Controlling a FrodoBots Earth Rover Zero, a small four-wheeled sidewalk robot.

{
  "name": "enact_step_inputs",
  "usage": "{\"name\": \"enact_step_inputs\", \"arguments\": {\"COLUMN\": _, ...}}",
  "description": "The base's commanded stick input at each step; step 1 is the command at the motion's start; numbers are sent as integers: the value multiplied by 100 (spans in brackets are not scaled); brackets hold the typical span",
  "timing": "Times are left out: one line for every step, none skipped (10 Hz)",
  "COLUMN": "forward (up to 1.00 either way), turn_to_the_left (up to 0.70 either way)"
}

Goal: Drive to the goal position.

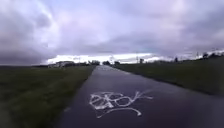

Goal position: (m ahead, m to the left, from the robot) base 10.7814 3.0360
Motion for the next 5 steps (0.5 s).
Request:
{"name": "enact_step_inputs", "arguments": {"forward": 70, "turn_to_the_left": 27}}
{"name": "enact_step_inputs", "arguments": {"forward": 70, "turn_to_the_left": 27}}
{"name": "enact_step_inputs", "arguments": {"forward": 70, "turn_to_the_left": 25}}
{"name": "enact_step_inputs", "arguments": {"forward": 70, "turn_to_the_left": 6}}
{"name": "enact_step_inputs", "arguments": {"forward": 70, "turn_to_the_left": 0}}
